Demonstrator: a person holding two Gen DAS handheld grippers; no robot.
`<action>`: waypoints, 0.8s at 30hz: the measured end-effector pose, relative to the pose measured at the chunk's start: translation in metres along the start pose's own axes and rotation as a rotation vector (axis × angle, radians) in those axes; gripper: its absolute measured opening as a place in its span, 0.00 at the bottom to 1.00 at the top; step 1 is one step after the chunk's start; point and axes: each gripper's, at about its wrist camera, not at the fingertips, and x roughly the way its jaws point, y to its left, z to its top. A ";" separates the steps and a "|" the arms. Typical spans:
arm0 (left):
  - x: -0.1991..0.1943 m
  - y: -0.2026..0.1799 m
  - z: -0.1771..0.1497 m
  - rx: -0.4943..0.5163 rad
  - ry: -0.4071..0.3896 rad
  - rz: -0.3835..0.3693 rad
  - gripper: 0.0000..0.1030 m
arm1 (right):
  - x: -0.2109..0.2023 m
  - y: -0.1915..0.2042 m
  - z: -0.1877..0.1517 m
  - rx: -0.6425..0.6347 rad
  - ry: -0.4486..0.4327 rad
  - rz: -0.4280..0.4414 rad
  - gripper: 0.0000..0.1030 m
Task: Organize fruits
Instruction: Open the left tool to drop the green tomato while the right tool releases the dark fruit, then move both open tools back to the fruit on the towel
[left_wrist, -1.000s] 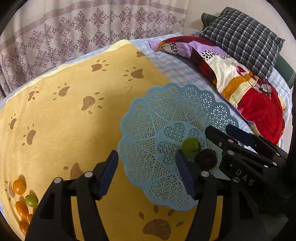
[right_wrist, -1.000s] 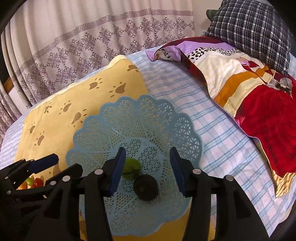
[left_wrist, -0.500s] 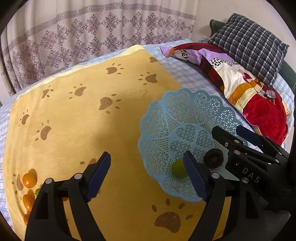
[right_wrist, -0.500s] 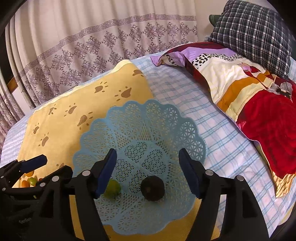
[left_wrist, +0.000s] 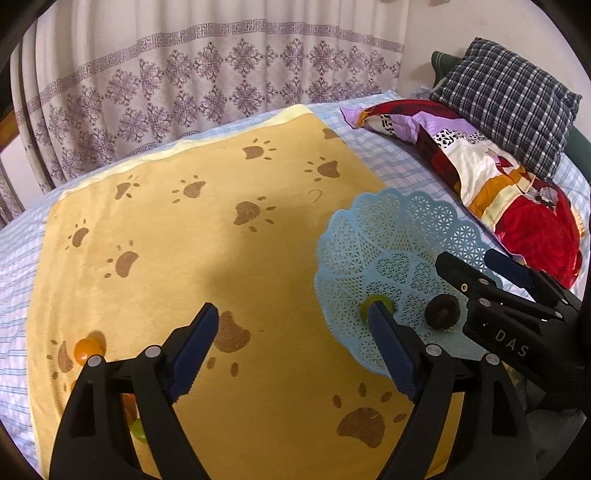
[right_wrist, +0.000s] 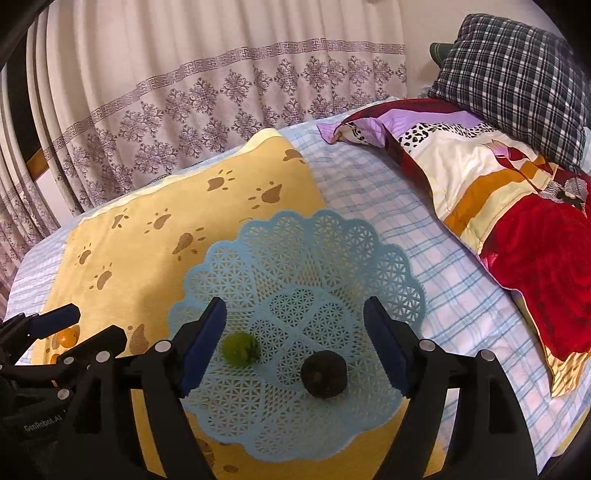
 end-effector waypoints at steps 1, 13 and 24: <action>-0.002 0.001 -0.001 0.001 -0.004 0.004 0.80 | -0.001 0.001 0.000 -0.004 -0.002 0.003 0.76; -0.023 0.022 -0.011 -0.039 -0.028 0.041 0.84 | -0.014 0.019 -0.002 -0.057 -0.047 0.041 0.83; -0.038 0.044 -0.024 -0.085 -0.038 0.073 0.84 | -0.021 0.034 -0.006 -0.098 -0.051 0.069 0.84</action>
